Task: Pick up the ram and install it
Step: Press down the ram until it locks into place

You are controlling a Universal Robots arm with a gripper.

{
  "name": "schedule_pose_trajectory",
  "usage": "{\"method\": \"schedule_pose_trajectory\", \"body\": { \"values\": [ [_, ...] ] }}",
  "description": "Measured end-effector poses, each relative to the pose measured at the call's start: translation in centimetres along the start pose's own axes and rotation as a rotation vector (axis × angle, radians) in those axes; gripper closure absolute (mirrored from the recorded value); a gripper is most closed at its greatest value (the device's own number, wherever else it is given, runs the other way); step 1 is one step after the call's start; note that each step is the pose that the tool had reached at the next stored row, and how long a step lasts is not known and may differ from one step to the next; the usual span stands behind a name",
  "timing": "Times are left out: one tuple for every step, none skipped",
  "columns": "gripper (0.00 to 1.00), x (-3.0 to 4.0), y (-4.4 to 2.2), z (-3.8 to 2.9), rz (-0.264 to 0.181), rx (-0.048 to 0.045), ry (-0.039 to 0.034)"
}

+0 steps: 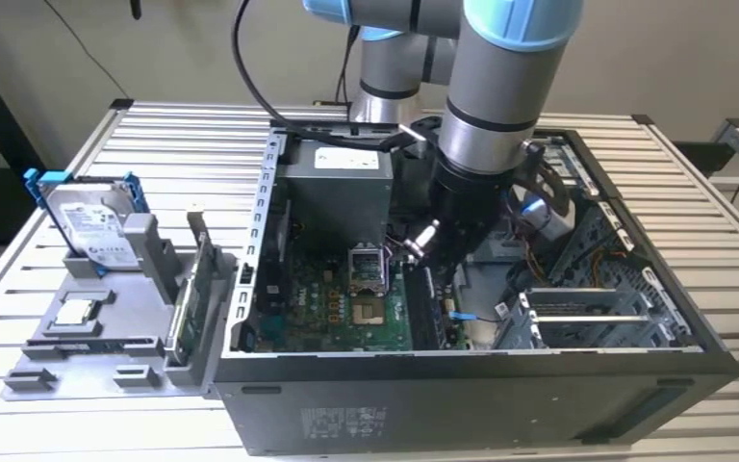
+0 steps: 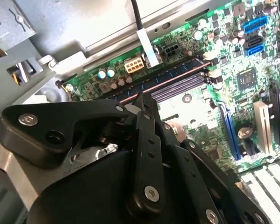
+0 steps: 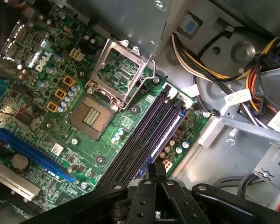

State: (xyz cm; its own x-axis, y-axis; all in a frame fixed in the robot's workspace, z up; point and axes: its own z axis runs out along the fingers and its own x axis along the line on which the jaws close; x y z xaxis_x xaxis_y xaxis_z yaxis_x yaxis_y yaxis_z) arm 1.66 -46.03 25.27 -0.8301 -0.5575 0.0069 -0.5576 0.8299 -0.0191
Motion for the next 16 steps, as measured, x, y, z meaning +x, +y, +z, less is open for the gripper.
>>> {"method": "schedule_pose_trajectory", "body": {
  "values": [
    [0.89, 0.0, 0.0, 0.0, -0.014, 0.0001, -0.0003],
    [0.89, 0.0, 0.0, 0.0, -0.028, 0.0002, -0.0005],
    [0.89, 0.0, 0.0, 0.0, -0.042, 0.0003, -0.0008],
    [0.89, 0.0, 0.0, 0.0, -0.056, 0.0004, -0.001],
    [0.89, 0.0, 0.0, 0.0, -0.072, 0.0005, -0.0014],
    [0.89, 0.0, 0.0, 0.0, -0.088, 0.0006, -0.0017],
    [0.89, 0.0, 0.0, 0.0, -0.103, 0.0007, -0.002],
    [0.89, 0.0, 0.0, 0.0, -0.12, 0.0008, -0.0023],
    [0.89, 0.0, 0.0, 0.0, -0.136, 0.001, -0.0025],
    [0.89, 0.0, 0.0, 0.0, -0.153, 0.0011, -0.0029],
    [0.89, 0.0, 0.0, -0.01, -0.171, 0.0013, -0.0032],
    [0.89, 0.0, 0.0, 0.0, -0.189, 0.0014, -0.0036],
    [0.89, 0.0, 0.0, -0.01, -0.206, 0.0014, -0.0039],
    [0.89, 0.0, 0.0, -0.01, -0.22, 0.0015, -0.0042],
    [0.89, 0.0, 0.0, -0.01, -0.234, 0.0016, -0.0045],
    [0.89, 0.0, 0.0, -0.01, -0.251, 0.0017, -0.0048]
  ]
}}
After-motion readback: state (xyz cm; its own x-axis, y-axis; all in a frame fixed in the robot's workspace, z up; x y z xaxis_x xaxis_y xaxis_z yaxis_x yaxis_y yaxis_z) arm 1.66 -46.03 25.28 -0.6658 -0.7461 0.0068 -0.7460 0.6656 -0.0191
